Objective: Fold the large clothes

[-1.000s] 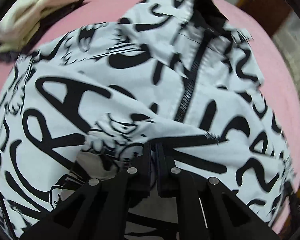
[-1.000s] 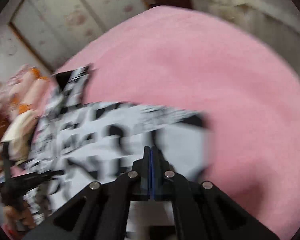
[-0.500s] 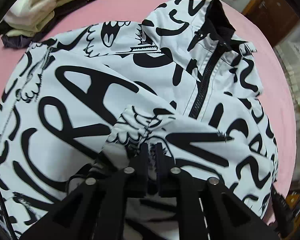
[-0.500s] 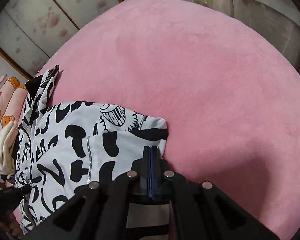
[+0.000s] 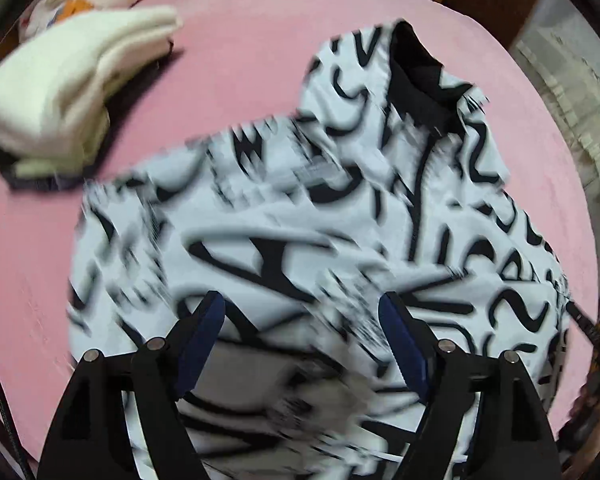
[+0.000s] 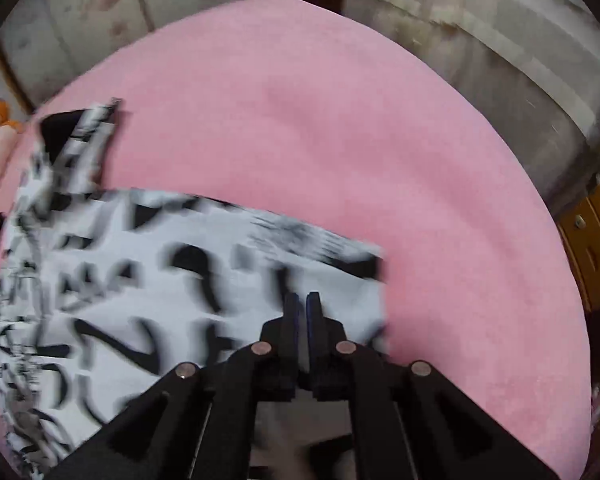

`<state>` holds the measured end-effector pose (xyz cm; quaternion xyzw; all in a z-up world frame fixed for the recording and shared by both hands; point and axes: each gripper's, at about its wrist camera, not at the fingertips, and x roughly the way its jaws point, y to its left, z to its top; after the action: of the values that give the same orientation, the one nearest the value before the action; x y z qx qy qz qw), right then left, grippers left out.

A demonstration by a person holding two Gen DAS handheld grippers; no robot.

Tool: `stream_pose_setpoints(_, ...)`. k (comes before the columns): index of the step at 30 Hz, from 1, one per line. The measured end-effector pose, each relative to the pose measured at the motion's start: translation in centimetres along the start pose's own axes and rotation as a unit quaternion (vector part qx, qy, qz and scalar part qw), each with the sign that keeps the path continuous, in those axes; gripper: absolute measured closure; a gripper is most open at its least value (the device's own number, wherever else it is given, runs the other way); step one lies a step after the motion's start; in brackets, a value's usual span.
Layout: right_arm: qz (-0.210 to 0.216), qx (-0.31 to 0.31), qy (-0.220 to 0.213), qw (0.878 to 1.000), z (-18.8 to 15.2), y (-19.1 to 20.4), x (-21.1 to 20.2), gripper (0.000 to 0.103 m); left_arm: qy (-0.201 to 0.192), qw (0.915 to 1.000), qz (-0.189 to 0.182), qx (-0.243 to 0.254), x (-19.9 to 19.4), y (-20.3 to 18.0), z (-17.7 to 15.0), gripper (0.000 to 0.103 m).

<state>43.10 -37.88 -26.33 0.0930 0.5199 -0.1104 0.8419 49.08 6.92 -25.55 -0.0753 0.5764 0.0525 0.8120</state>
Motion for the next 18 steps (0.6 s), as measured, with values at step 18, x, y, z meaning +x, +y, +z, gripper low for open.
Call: stream_pose_setpoints(18, 0.171, -0.033, 0.100, 0.980, 20.6, 15.2, 5.1, 0.066, 0.060, 0.9850, 0.025, 0.160, 7.6, 0.2, 29.1, 0.025)
